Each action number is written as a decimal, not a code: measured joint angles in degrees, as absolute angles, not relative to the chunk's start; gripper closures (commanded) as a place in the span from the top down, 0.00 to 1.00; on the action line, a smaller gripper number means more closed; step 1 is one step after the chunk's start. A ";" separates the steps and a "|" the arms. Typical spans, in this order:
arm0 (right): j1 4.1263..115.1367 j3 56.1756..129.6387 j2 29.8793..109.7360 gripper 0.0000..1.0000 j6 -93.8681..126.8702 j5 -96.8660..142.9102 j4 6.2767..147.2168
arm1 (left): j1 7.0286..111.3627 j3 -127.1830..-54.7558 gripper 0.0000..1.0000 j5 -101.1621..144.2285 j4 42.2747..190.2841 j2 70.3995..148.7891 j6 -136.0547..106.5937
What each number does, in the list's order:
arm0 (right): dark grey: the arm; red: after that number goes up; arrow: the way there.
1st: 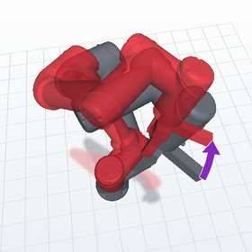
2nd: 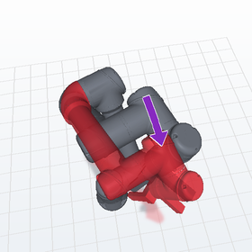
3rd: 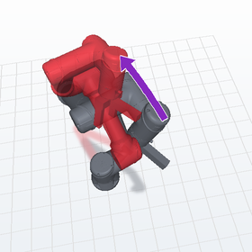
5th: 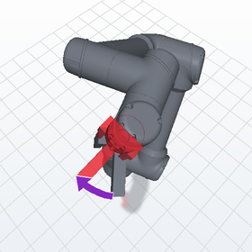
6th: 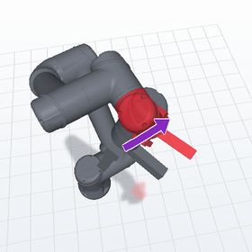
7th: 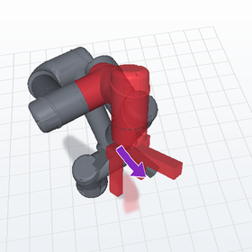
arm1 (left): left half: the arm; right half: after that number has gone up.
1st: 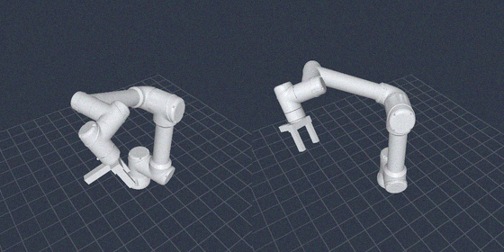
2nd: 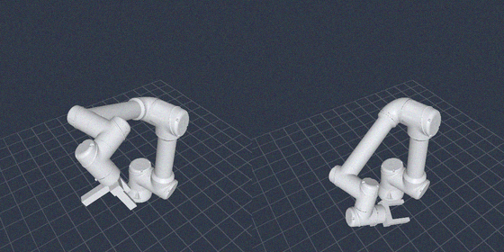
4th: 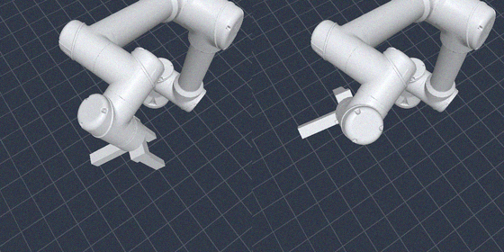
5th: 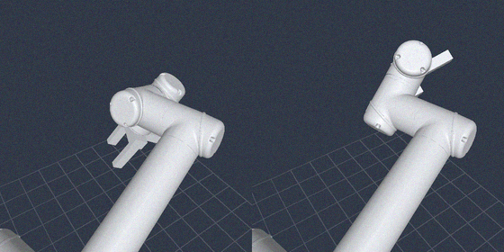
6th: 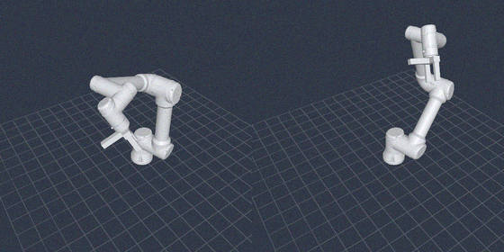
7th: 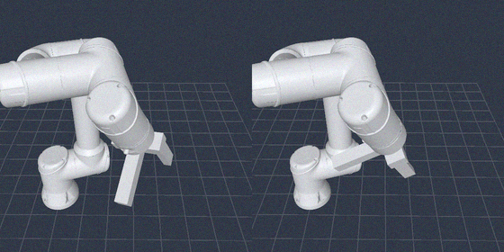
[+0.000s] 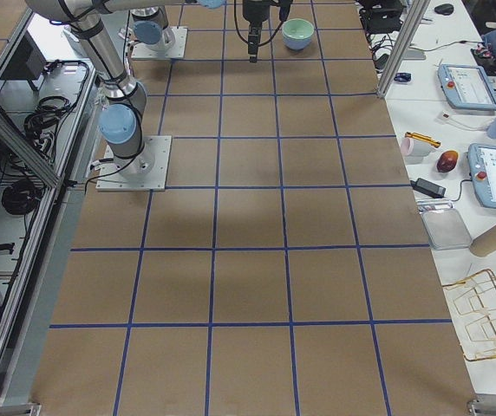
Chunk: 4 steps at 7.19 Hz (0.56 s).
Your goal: Stack green bowl on blue bowl
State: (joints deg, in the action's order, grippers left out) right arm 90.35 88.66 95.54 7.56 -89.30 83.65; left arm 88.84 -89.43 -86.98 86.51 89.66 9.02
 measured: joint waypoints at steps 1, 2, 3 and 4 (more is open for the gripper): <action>90.35 88.65 95.54 1.00 7.56 -89.30 83.64 | 89.16 -89.29 1.00 -87.04 86.90 89.01 9.08; 90.35 88.64 95.54 1.00 7.56 -89.30 83.65 | 89.23 -89.05 1.00 -88.22 87.66 88.74 9.24; 90.35 88.62 95.54 1.00 7.56 -89.30 83.66 | 89.21 -88.91 1.00 -90.26 88.55 88.64 9.43; 90.35 88.62 95.54 1.00 7.56 -89.30 83.67 | 89.16 -88.81 1.00 -91.02 89.02 88.62 9.50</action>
State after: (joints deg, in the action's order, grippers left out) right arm 90.35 88.62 95.54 7.56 -89.30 83.67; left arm 89.16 -88.81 -91.02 89.02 88.62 9.50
